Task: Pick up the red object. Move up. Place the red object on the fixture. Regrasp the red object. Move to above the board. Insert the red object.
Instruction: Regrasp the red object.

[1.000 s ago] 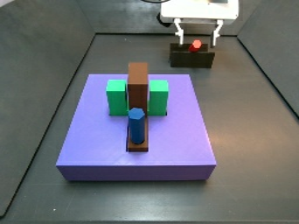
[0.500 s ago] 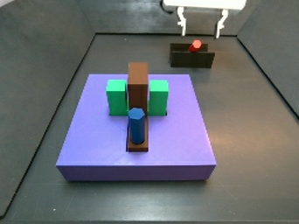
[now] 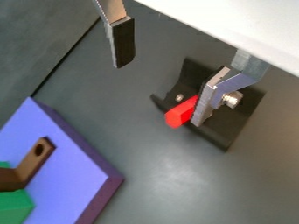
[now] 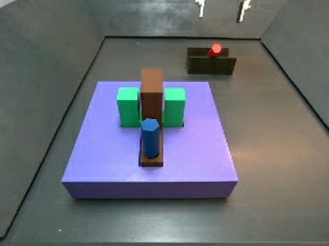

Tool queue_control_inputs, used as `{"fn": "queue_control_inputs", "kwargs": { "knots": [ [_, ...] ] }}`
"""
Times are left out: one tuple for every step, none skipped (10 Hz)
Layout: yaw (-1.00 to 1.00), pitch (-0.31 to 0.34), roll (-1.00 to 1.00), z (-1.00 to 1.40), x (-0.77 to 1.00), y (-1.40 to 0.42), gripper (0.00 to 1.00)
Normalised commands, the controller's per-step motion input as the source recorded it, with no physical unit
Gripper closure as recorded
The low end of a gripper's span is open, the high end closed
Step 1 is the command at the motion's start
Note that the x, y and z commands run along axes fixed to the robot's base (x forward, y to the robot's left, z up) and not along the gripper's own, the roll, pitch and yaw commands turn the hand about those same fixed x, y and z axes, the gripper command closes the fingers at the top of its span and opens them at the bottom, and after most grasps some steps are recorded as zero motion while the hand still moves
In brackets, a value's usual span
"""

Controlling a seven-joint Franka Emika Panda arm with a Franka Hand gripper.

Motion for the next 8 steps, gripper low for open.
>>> {"fn": "queue_control_inputs", "kwargs": {
  "knots": [
    [0.05,0.0,0.79,0.38,0.01,0.1,0.0],
    [0.16,-0.054,0.75,0.18,0.03,0.12,0.0],
    [0.21,-0.074,0.8,0.04,0.07,0.11,0.0],
    [0.25,-0.08,0.83,0.0,0.1,0.14,0.0],
    [0.31,-0.051,0.89,0.0,0.11,0.17,0.0],
    [0.32,0.0,0.95,0.03,0.14,0.23,0.0],
    [0.34,0.0,0.93,0.0,0.12,0.21,0.0],
    [0.35,-0.031,0.92,0.0,0.11,0.18,0.0]
  ]
}}
